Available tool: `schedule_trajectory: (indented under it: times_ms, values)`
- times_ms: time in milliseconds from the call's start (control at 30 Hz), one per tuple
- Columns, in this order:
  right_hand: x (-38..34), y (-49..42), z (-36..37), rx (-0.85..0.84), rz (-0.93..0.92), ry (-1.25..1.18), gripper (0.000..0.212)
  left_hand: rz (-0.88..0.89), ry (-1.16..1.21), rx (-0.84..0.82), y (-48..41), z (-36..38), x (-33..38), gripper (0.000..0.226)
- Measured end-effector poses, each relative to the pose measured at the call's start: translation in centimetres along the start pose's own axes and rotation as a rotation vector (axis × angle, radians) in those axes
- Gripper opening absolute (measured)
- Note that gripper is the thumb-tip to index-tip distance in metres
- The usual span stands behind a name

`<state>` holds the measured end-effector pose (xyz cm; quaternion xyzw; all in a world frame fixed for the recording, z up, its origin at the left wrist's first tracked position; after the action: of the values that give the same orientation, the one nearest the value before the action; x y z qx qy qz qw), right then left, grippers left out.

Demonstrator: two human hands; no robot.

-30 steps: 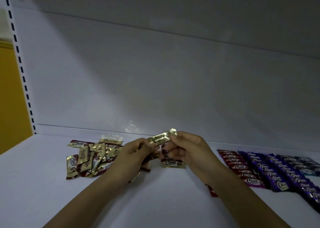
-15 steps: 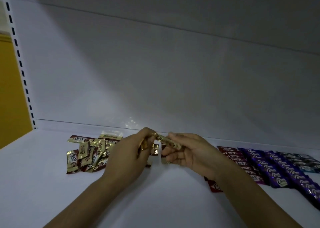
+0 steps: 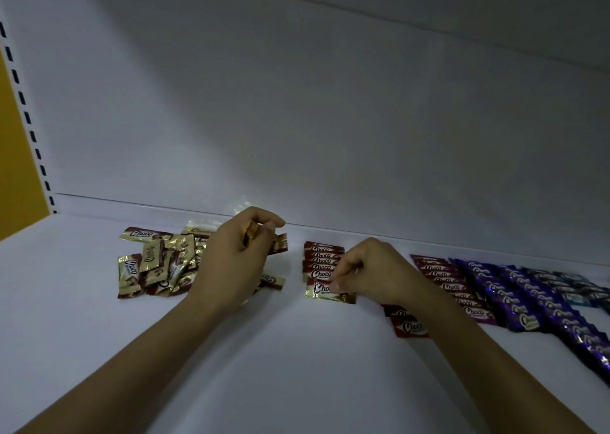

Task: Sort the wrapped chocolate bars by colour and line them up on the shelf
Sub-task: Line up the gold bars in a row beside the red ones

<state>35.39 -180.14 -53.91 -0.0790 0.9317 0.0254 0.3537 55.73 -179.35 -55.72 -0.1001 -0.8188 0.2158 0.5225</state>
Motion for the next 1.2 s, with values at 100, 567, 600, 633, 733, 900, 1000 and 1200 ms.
schedule_trajectory:
  times_ms: [100, 567, 600, 633, 733, 900, 1000, 1200]
  values:
    - [0.0, -0.1, 0.3, 0.055, -0.052, 0.063, 0.007, -0.01, 0.024, 0.002, 0.0, 0.1, -0.1, 0.022]
    - [-0.1, 0.2, 0.9, 0.224, -0.218, 0.081, 0.012, -0.337, 0.483, -0.065, -0.3, -0.1, 0.6, 0.023]
    - [-0.5, 0.3, 1.0, 0.257, -0.255, -0.031, 0.016, -0.387, 0.542, -0.076, -0.3, -0.1, 0.6, 0.022]
    - [-1.2, 0.4, 1.2, 0.255, -0.286, -0.175, 0.022, -0.418, 0.578, -0.089, -0.4, -0.1, 0.6, 0.021]
    - [-2.8, 0.9, 2.4, 0.049, -0.34, -0.505, 0.041, -0.404, 0.566, -0.157, 0.1, 0.5, 0.6, 0.023]
    - [-3.4, 0.9, 2.9, 0.006, -0.388, -0.619, 0.017, -0.332, 0.48, -0.226, 0.3, 1.1, 0.8, 0.027]
    - [-3.5, 1.1, 2.4, 0.05, -0.314, -0.724, 0.007, -0.326, 0.48, -0.27, 0.0, 1.1, 0.7, 0.028]
    - [-2.9, 0.8, 1.2, 0.177, -0.124, -0.919, 0.01, -0.218, 0.43, -0.386, 0.2, 1.3, 0.5, 0.016]
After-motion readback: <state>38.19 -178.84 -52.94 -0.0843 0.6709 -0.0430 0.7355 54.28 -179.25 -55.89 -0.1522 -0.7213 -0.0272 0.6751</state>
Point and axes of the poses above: each hand's wrist, its own y-axis away from the middle knuckle, its own z-axis out of the palm, x = y × z, the point moved 1 cm from there along -y, towards the middle knuckle, and after that the axes turned 10 degrees about -y, right-handed, at the moved point
